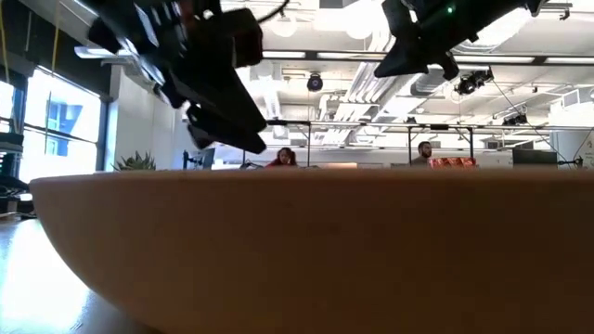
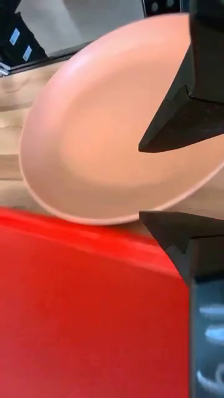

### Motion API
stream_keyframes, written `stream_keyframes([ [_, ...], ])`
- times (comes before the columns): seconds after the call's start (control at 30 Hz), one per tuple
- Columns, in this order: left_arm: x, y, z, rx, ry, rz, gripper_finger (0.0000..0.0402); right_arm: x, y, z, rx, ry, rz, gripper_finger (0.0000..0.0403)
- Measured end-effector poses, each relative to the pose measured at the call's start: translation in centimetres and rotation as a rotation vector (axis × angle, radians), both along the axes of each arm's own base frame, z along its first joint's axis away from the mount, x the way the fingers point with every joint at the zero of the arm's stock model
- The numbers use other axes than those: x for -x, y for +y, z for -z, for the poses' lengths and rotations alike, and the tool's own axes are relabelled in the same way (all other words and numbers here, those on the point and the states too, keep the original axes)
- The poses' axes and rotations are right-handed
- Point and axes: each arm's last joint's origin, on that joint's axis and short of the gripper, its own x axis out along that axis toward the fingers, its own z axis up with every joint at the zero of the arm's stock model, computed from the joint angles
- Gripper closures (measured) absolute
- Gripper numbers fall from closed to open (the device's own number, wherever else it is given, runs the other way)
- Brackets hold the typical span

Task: Pick and place plate/cup/fork/spoon on tray
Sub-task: Put the light orange plate on the red serving tray

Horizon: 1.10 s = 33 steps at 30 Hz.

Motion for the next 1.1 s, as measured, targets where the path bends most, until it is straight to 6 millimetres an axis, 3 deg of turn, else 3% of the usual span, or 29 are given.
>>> stream_keyframes([
  [0.1,0.3,-1.1,0.0,-0.014,-0.008,-0.028,0.0250,-0.1,0.6,0.1,-0.020,0.004,-0.065,0.0402],
  [0.33,0.7,-1.5,1.2,-0.040,0.062,-0.124,0.0250,0.1,2.3,0.4,-0.016,0.043,-0.124,0.0402],
  [0.57,-0.2,-2.0,3.3,-0.040,0.147,-0.089,0.0250,0.2,2.3,0.3,0.005,0.048,-0.110,0.0402],
  [0.87,-1.0,-2.5,4.4,-0.049,0.245,-0.026,0.0252,0.2,2.3,0.3,0.019,0.047,-0.093,0.0402],
  [1.1,-1.0,-2.6,4.8,-0.034,0.268,-0.006,0.0304,0.2,2.3,0.3,0.016,0.044,-0.100,0.0402],
])
